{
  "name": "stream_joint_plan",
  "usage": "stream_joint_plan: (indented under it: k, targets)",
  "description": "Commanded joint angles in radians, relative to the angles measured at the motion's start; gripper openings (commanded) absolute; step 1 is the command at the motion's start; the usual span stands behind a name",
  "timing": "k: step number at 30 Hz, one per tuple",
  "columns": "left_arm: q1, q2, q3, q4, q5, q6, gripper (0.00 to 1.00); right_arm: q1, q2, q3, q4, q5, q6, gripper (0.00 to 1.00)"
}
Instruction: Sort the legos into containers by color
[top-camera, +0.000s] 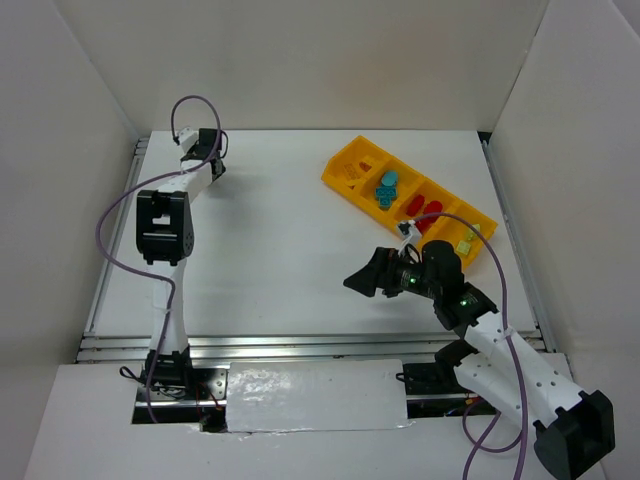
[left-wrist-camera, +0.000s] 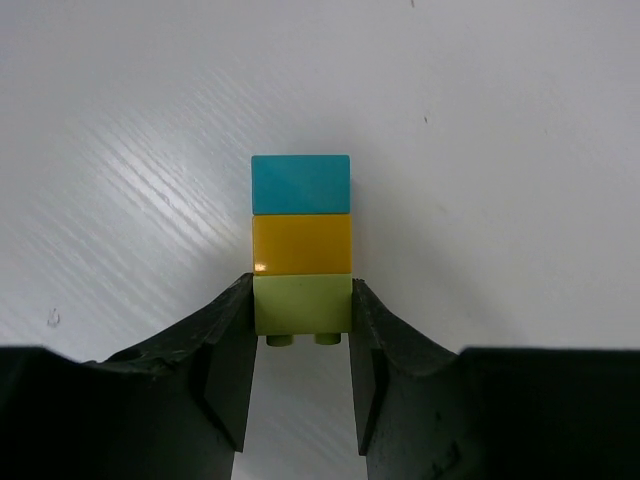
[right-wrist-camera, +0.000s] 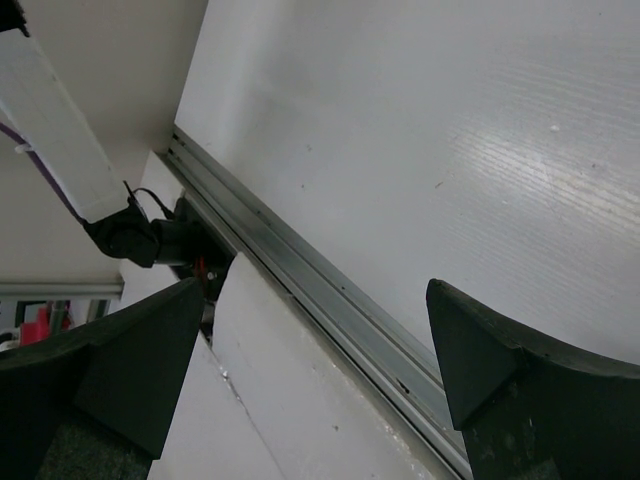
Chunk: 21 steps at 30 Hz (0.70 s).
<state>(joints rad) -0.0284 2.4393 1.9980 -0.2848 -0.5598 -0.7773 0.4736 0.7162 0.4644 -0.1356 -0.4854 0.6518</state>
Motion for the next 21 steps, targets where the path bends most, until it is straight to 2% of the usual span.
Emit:
stream_joint_plan:
  k: [1,4,5,6,8,9,12,15,16,19,21]
  targets:
    - [-0.033,-0.208,-0.106,0.054,0.125,0.067,0.0,0.005,-0.005,0.02,-0.004,0.039,-0.035,1.0]
    - [-0.082,-0.331,-0.25,0.133,0.266,0.16,0.0,-0.003,0.015,0.062,-0.036,0.114,-0.044,1.0]
    - [-0.105,-0.415,-0.293,0.151,0.308,0.189,0.0,-0.01,0.015,0.08,-0.044,0.134,-0.037,1.0]
    - [-0.116,-0.459,-0.389,0.171,0.404,0.206,0.0,-0.03,0.008,0.085,-0.039,0.152,-0.017,1.0]
    - [-0.152,-0.6,-0.497,0.229,0.493,0.228,0.0,-0.052,-0.001,0.103,-0.022,0.157,0.008,1.0]
    - [-0.166,-0.647,-0.621,0.26,0.571,0.236,0.0,-0.073,-0.006,0.111,-0.021,0.159,0.031,1.0]
    - [-0.246,-0.891,-0.83,0.36,0.699,0.295,0.0,-0.116,-0.006,0.163,-0.038,0.174,0.092,1.0]
    - [-0.408,-1.022,-0.957,0.38,0.69,0.37,0.0,-0.136,-0.024,0.178,-0.041,0.179,0.16,0.99]
    - [-0.504,-1.102,-0.979,0.38,0.672,0.419,0.0,-0.136,-0.03,0.187,-0.033,0.168,0.176,1.0]
    - [-0.622,-1.256,-1.091,0.447,0.743,0.466,0.0,-0.136,-0.052,0.201,-0.022,0.133,0.232,1.0]
    - [-0.649,-1.369,-1.179,0.498,0.791,0.477,0.0,-0.136,-0.072,0.213,-0.03,0.117,0.249,0.99]
